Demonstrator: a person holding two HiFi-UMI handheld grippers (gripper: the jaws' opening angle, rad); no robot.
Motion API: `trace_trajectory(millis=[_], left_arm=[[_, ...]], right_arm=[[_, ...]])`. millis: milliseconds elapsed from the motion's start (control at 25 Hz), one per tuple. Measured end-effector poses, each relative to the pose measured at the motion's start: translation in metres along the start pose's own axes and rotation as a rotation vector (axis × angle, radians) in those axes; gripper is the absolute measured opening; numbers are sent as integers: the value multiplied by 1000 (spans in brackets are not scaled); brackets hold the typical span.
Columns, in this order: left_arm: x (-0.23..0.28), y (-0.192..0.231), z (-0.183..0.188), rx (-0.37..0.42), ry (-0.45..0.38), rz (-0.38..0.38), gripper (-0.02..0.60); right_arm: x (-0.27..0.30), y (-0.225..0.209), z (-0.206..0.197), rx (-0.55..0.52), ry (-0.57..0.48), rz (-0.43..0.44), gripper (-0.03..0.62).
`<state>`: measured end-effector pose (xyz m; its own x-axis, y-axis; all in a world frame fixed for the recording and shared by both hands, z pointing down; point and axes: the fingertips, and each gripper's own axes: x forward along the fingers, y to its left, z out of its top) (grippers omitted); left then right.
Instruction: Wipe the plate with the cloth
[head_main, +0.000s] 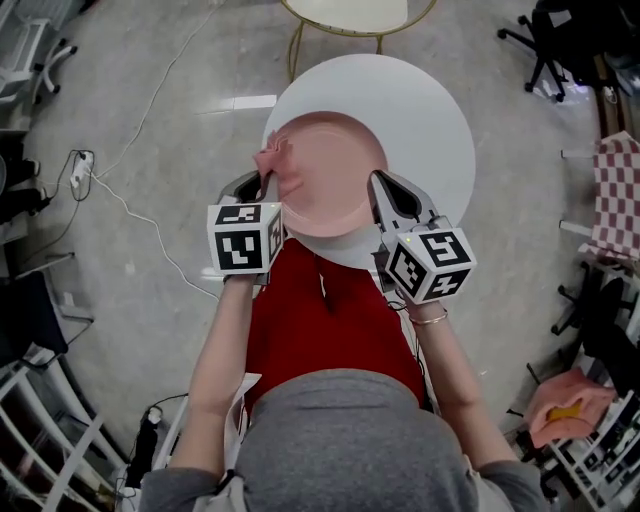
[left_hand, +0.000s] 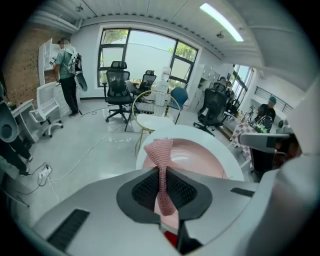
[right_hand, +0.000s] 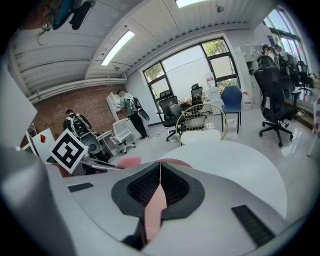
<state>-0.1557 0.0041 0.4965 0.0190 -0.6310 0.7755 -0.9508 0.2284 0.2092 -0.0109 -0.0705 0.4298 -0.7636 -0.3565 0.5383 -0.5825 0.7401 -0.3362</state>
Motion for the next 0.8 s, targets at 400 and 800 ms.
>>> trace_trajectory(millis=[400,800], left_arm=[[25,-123,-3,92,33,-301,35],[53,-174,-51,181,247,-382,35]], right_arm=[[-63,-52,-13,108,-87,-179,29],[-103,-76,-39,188,-105,-249,29]])
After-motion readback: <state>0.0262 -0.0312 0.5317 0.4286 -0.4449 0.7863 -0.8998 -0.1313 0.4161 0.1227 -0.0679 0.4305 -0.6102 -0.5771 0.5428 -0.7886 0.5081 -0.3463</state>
